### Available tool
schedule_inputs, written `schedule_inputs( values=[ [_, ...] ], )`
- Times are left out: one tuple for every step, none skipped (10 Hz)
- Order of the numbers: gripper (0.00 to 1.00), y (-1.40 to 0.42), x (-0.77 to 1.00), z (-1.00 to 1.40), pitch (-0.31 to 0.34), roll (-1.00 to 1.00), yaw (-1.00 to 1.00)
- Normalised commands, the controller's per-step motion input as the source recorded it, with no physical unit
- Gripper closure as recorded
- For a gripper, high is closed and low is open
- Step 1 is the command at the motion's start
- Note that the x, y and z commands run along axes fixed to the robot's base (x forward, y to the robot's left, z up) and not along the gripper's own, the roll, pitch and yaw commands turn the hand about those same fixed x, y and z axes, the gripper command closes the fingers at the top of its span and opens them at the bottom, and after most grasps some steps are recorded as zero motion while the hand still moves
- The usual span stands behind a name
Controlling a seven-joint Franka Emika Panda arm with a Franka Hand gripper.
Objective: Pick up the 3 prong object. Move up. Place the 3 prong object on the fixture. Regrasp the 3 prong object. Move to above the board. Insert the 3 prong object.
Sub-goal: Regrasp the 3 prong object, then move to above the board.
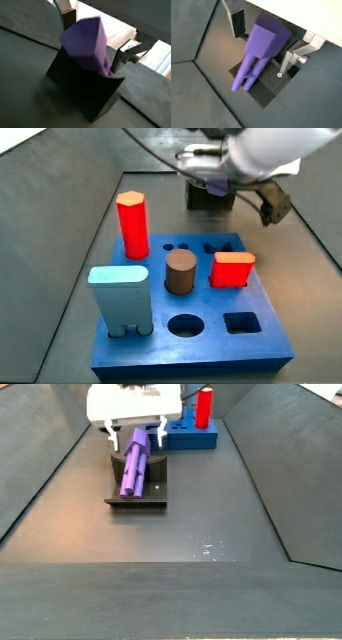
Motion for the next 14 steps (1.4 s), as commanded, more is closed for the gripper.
schedule_inputs(
  values=[
    [0.0, -0.02, 0.09, -0.31, -0.008, 0.08, 0.05],
    [1.0, 0.0, 0.0, 0.0, 0.0, 0.0, 0.0],
    [1.0, 0.25, 0.02, 1.0, -0.004, -0.03, 0.12],
    [1.0, 0.25, 0.02, 1.0, -0.008, -0.04, 0.11],
    [1.0, 0.23, 0.01, 1.0, -0.026, -0.05, 0.08],
    [1.0, 0.21, 0.01, 1.0, -0.045, -0.05, 0.05],
    [1.0, 0.2, 0.0, 1.0, -0.054, -0.04, 0.03],
    [1.0, 0.19, 0.0, 1.0, -0.052, -0.05, 0.01],
    [1.0, 0.18, -0.01, 1.0, -0.047, -0.05, -0.01],
    [1.0, 0.17, -0.02, 1.0, -0.043, -0.05, -0.03],
    [1.0, 0.16, -0.02, 1.0, -0.035, -0.06, -0.03],
    [1.0, 0.15, -0.03, 1.0, -0.027, -0.06, -0.04],
    [1.0, 0.13, -0.04, 1.0, -0.011, -0.07, -0.04],
    [1.0, 0.13, -0.04, 1.0, -0.005, -0.07, -0.04]
  ],
)
